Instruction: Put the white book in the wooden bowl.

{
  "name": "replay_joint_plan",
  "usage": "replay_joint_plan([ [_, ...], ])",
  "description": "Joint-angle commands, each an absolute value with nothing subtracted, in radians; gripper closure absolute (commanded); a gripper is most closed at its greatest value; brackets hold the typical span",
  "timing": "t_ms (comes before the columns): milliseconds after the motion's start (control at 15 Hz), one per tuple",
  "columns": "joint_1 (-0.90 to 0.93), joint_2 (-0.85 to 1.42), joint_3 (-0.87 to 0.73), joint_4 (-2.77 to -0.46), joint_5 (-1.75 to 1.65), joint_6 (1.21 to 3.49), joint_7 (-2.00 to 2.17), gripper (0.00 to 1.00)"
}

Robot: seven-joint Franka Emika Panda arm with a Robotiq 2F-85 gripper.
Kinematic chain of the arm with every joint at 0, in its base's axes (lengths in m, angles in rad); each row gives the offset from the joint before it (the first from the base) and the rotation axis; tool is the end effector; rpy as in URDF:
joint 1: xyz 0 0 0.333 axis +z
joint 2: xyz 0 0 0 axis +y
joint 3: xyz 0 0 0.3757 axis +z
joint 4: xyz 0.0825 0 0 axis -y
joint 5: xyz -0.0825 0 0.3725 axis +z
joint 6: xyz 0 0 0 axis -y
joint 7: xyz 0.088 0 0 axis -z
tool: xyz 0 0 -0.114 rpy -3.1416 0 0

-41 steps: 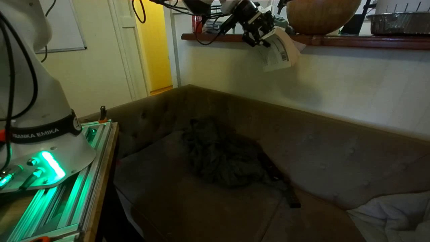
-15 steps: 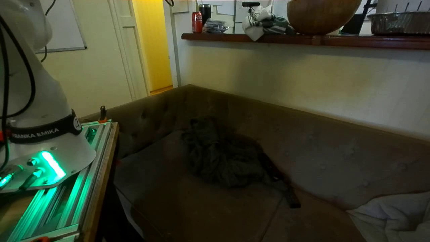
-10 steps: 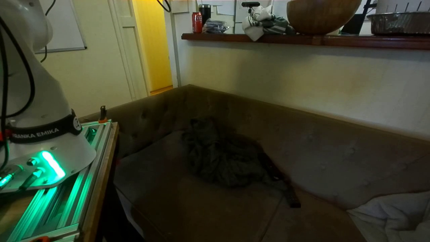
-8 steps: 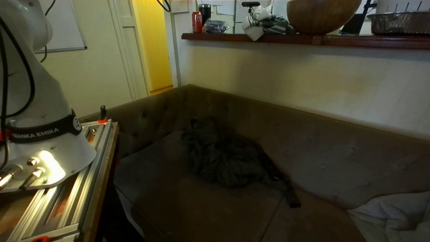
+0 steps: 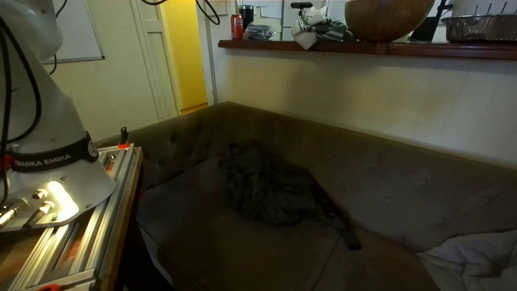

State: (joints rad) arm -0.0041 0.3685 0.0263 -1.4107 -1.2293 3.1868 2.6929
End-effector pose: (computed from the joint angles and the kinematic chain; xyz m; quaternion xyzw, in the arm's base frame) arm 0.7059 0.0990 0.6661 -0.5863 0.5020 -0.4548 0.4444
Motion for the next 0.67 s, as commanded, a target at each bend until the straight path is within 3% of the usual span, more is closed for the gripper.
replay_joint_plan([
  [0, -0.030, 0.464, 0.067, -1.319, -1.127, 3.208, 2.696, 0.93],
  [400, -0.101, 0.599, 0.184, -1.220, -1.021, 3.253, 2.594, 0.93],
  [533, -0.065, 0.617, 0.155, -1.241, -0.828, 3.308, 2.406, 0.93],
  [600, -0.146, 0.643, 0.272, -1.211, -0.910, 3.292, 2.431, 0.93],
])
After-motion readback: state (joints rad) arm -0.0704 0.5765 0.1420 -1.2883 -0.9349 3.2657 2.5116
